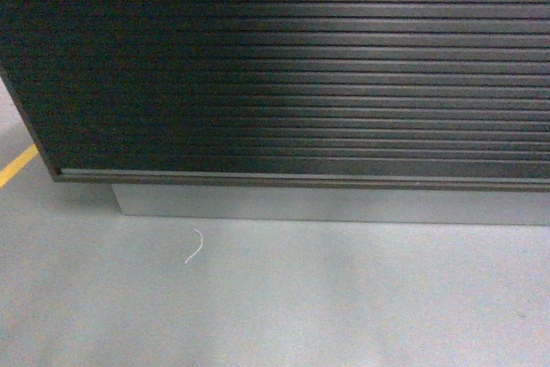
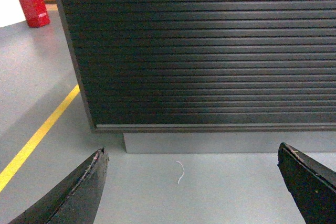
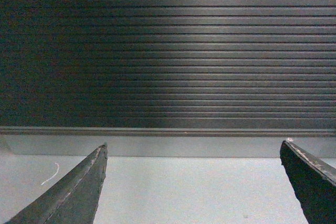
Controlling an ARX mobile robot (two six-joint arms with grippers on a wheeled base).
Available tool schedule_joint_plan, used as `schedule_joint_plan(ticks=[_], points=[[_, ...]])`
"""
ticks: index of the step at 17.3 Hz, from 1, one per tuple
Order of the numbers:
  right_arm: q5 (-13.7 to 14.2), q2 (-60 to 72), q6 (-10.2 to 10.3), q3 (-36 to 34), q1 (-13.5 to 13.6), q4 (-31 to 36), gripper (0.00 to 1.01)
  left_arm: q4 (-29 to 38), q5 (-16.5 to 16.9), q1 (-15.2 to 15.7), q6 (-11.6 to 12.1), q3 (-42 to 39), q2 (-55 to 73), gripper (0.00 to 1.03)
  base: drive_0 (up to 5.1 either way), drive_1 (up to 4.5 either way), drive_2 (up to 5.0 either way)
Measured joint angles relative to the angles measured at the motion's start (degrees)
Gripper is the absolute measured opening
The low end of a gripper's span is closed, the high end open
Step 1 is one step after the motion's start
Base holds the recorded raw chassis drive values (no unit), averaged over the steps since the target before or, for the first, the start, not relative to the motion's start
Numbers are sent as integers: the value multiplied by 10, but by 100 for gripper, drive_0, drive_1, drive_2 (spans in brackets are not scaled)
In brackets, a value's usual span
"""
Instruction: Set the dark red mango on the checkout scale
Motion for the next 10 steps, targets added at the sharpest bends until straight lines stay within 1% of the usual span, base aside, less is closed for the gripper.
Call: schedule_joint_plan(ticks=[10], points=[[0, 0, 0, 0, 0, 0, 98, 1, 0, 0, 0, 0, 0, 98, -3, 430, -437]])
